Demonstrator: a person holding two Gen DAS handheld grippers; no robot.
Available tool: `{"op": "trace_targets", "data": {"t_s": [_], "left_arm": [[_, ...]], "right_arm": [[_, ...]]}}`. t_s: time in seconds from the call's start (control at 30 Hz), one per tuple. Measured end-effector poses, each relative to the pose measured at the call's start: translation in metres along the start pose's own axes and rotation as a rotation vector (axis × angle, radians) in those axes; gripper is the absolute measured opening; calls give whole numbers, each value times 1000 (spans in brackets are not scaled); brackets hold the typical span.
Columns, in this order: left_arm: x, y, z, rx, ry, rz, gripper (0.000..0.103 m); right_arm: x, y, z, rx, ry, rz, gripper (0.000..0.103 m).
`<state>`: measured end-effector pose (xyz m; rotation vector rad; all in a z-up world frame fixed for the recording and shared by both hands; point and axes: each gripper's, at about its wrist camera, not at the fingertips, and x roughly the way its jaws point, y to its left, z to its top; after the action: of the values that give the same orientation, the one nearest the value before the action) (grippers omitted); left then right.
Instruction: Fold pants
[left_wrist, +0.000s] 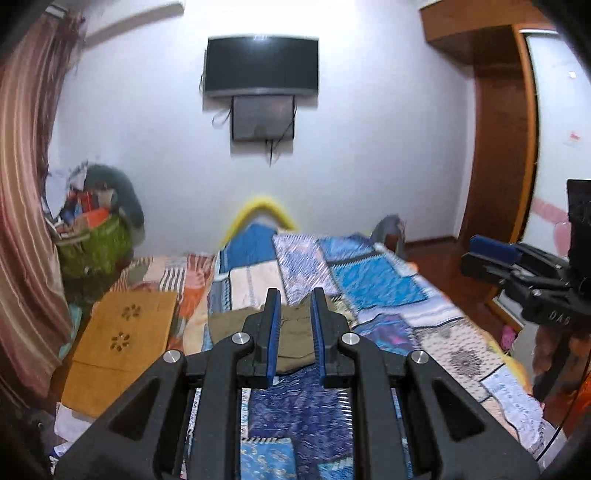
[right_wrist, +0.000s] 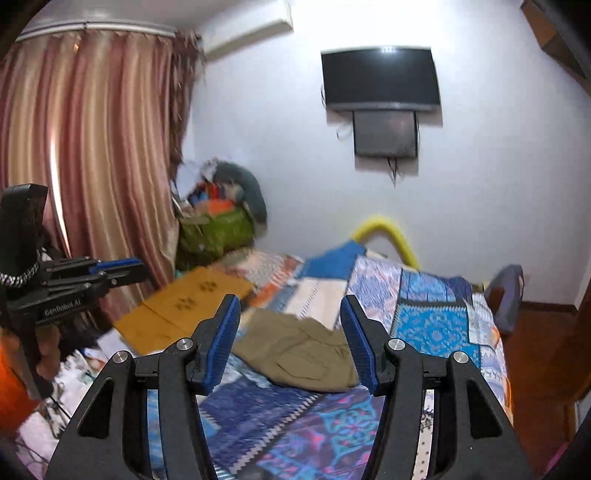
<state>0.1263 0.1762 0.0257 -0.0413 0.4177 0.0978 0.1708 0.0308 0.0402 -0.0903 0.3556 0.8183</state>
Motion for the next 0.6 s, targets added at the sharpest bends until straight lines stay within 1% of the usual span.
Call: {"op": "trace_targets", "data": {"t_s": [0.13,0.23,0.3,0.33,0.43,0.47,0.5,0.53,0.6], "left_arm": [[-42,-22,-14,2,-58,5,16],[-63,-32,-25,8,-94,20,16],[-79,-36,-30,-5,-119,9,16],[-88,-37,-31,-12,-132,-10,16],[-107,-41,-32,-9,-164,-12,17],[-114,-43,-33,-6,-179,-9,18],[-119,-44,-34,-8,-189,-5,26],[-122,-44,-34,-10,-197,-1,36],[-131,-43,-37,-19,-220,4,43]], "right_arm": [[-35,24,-8,-12,-75,6,52],[-54,37,-12,-24,-123,6,52],[-63,46,-13,-37,-155,2,52],[-68,50,-14,-46,-166,1,52],[-77,58,-16,-57,-193,14,52],[-80,59,-17,-54,-201,18,52],[-81,59,-17,-50,-208,21,52],[-84,60,-18,-44,-215,24,52],[-87,59,-19,-29,-229,28,52]]}}
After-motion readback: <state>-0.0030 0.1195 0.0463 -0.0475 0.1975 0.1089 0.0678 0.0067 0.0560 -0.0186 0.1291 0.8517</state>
